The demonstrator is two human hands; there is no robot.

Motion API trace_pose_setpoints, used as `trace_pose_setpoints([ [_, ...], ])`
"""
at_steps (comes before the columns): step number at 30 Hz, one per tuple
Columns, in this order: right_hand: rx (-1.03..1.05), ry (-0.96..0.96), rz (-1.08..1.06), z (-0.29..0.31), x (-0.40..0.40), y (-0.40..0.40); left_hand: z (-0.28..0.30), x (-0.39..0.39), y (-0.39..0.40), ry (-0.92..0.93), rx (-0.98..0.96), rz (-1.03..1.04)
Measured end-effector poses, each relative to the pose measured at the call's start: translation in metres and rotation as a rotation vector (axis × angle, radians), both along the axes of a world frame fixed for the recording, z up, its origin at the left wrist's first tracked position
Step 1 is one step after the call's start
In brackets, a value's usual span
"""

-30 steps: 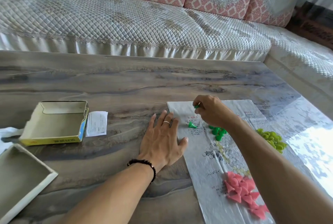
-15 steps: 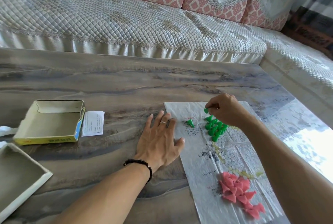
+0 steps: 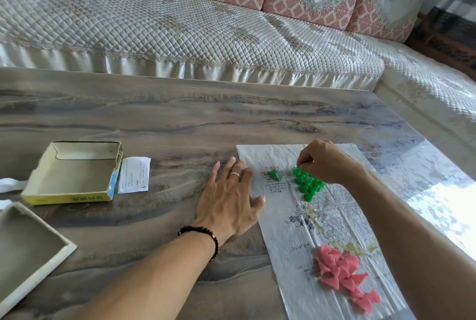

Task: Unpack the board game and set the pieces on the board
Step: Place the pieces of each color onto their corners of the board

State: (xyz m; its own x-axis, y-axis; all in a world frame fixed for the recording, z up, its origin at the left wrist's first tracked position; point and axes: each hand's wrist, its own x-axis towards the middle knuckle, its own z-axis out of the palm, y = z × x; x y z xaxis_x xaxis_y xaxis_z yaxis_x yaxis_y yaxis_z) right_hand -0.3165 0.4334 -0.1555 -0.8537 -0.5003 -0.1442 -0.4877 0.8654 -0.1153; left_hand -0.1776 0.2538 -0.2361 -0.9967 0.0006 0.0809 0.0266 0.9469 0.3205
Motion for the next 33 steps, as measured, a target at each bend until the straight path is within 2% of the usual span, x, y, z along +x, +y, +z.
trace_pose_setpoints([
  [7,0.016,-0.012,0.004,-0.008,-0.002,0.0,0.001,0.0,0.0,0.004,0.005,-0.002],
  [13,-0.149,0.078,0.082,-0.005,0.013,-0.021,0.001,0.001,-0.001,0.011,0.016,-0.009],
  [23,-0.115,0.037,0.038,-0.029,0.016,-0.035,0.001,0.001,0.0,0.011,0.016,0.005],
  [27,-0.234,0.047,0.01,-0.015,0.009,-0.033,0.001,0.0,0.0,-0.009,0.017,-0.003],
  [33,-0.386,-0.066,-0.118,-0.002,0.007,-0.022,0.0,0.0,0.001,-0.003,0.014,0.001],
])
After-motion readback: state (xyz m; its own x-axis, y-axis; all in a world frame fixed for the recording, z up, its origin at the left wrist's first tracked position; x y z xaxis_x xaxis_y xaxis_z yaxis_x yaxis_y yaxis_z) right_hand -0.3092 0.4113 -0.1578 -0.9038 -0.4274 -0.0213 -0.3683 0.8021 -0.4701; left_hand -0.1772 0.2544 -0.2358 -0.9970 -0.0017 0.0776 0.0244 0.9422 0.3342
